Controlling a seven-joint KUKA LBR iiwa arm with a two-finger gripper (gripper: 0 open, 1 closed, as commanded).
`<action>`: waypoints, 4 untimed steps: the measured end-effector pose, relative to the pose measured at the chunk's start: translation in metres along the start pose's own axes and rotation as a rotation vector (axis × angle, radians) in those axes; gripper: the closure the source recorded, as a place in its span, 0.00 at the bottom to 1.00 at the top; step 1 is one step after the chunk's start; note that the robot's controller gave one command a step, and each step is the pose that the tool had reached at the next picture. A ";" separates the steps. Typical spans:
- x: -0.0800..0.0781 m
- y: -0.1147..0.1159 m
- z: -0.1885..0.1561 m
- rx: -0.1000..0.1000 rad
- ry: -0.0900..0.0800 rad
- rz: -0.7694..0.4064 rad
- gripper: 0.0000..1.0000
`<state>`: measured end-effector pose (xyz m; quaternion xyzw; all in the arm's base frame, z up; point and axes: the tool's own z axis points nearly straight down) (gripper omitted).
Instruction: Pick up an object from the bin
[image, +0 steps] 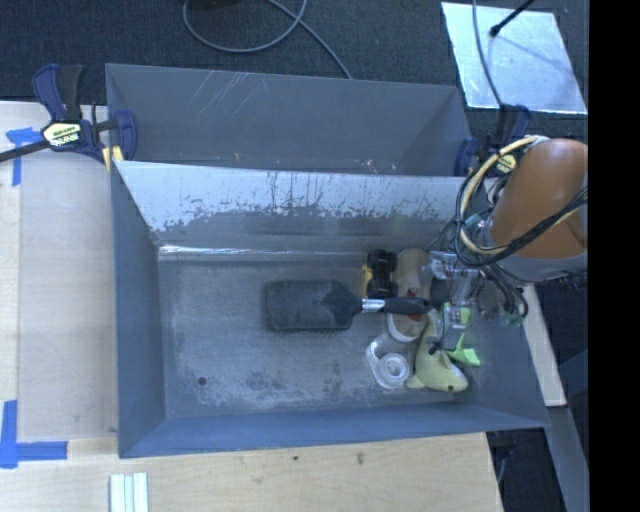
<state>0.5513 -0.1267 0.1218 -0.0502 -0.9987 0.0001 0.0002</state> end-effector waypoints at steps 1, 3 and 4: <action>-0.002 0.018 0.022 0.000 0.008 -0.012 1.00; 0.000 0.021 -0.007 -0.001 0.012 -0.028 1.00; 0.003 0.028 -0.080 0.000 0.007 -0.061 1.00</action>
Offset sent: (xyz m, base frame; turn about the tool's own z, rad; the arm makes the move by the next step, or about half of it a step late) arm 0.0000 0.0000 0.0000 0.0000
